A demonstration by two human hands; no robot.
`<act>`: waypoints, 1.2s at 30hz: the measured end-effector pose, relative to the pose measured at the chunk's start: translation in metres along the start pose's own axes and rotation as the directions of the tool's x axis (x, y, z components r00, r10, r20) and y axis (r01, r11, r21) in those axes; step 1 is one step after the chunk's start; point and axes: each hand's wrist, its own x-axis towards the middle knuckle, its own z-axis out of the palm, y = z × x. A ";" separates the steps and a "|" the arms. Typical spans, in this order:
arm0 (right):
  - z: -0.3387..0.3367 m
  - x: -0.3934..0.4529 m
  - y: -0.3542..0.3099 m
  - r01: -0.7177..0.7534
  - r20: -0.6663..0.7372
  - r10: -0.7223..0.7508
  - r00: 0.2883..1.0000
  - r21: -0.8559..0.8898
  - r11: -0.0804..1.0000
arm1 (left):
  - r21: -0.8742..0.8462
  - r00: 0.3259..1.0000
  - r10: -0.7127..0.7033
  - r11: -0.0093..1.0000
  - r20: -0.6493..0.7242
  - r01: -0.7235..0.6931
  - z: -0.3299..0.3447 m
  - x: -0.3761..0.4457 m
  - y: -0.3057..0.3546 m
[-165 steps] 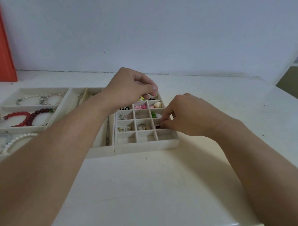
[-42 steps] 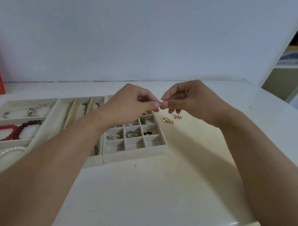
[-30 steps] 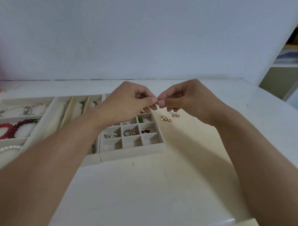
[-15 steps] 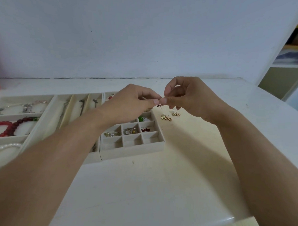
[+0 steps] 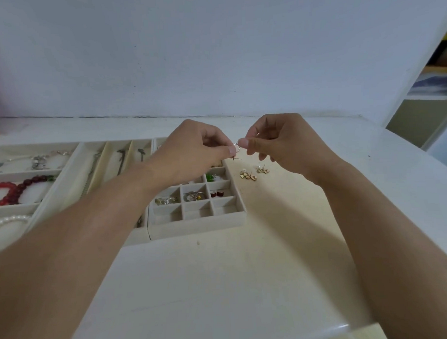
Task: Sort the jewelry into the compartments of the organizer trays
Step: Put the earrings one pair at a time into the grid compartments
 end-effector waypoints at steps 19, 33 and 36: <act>0.002 0.006 0.029 -0.111 0.166 0.224 0.960 -0.510 0.853 | -0.199 0.977 -0.101 0.978 -0.188 0.063 -0.004 0.003 -0.002; 0.026 0.012 0.031 -0.110 0.075 0.166 0.983 -0.477 0.872 | -0.108 0.976 -0.091 0.992 -0.200 0.070 -0.003 0.003 -0.008; 0.018 0.010 0.027 -0.088 0.074 0.133 0.988 -0.435 0.896 | -0.106 0.976 -0.095 0.992 -0.194 0.075 -0.003 0.003 -0.008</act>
